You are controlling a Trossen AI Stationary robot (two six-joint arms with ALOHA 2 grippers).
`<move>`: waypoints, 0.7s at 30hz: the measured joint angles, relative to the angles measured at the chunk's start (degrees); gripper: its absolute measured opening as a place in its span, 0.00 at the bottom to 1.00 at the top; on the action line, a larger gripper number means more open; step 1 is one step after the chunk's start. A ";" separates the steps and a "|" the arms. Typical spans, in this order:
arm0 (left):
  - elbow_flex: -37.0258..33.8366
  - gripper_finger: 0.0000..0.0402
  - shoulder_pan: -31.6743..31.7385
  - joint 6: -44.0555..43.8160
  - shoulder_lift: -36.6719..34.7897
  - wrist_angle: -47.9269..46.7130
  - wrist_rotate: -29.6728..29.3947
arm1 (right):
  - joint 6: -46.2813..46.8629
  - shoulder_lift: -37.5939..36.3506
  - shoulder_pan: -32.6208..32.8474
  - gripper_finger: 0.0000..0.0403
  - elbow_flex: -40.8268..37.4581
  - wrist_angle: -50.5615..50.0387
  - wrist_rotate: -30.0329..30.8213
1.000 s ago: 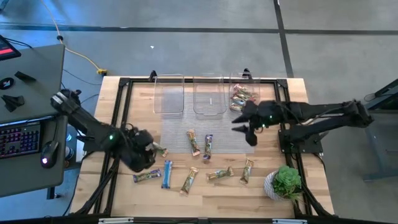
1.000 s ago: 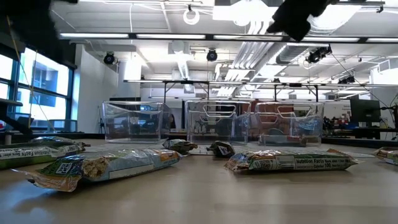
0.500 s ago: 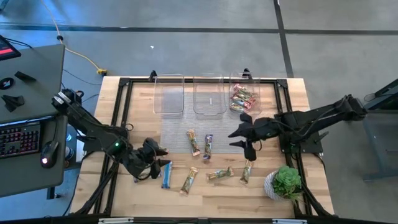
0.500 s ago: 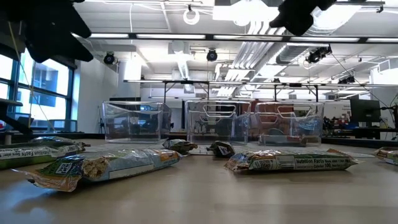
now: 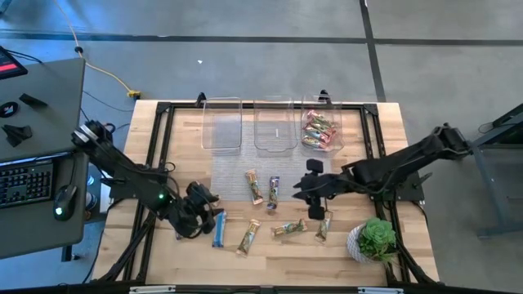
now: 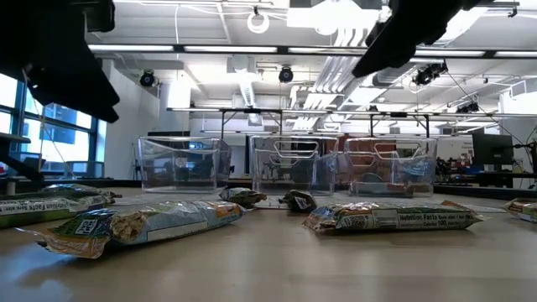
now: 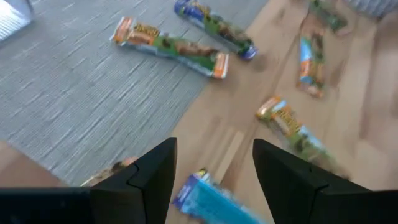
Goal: Pick and place Granola Bars by type
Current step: Put the orange granola bar into the middle transparent bin
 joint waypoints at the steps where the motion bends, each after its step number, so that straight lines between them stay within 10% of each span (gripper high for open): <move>1: 0.00 0.51 0.04 1.19 0.50 0.48 -0.46 | 0.31 0.40 0.00 0.35 0.00 0.05 0.79; 6: 0.01 0.51 3.64 5.44 3.17 5.43 -0.97 | 0.21 2.63 0.00 0.35 0.00 2.66 1.75; 21: 0.07 0.51 18.85 62.63 20.30 32.61 9.22 | -2.64 3.14 -0.02 0.35 0.04 6.18 1.32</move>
